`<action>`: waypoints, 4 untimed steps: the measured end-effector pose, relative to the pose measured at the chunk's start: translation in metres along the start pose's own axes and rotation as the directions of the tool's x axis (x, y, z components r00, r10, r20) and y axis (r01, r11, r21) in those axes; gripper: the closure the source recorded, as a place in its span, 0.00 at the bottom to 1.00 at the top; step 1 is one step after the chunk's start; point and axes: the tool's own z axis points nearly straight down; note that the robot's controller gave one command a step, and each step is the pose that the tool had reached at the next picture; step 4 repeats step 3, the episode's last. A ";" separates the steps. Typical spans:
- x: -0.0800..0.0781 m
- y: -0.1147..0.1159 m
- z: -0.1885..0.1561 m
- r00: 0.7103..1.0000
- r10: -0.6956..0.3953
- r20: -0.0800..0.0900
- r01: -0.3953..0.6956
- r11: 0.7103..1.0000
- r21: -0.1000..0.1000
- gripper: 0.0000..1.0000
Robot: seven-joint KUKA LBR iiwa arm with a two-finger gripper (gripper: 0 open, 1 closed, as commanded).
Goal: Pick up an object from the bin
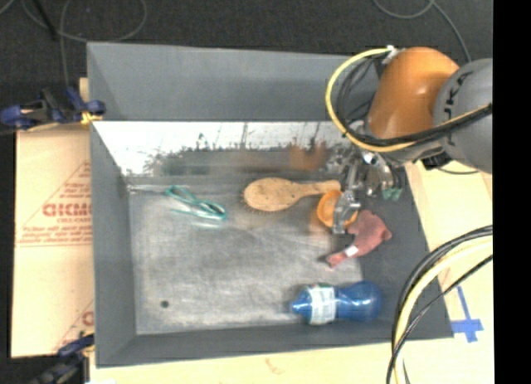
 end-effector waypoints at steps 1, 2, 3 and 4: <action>-0.003 0.006 0.027 1.000 -0.009 -0.007 0.009 1.000 -0.002 0.00; -0.014 0.032 0.045 1.000 -0.011 0.009 0.010 1.000 0.002 0.00; -0.012 0.044 0.054 1.000 -0.021 -0.001 0.021 1.000 -0.001 0.00; -0.012 0.044 0.054 1.000 -0.021 -0.001 0.021 1.000 -0.001 0.00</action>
Offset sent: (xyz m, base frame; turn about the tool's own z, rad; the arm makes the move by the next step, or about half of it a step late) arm 0.0107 0.0448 -0.0586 -0.0138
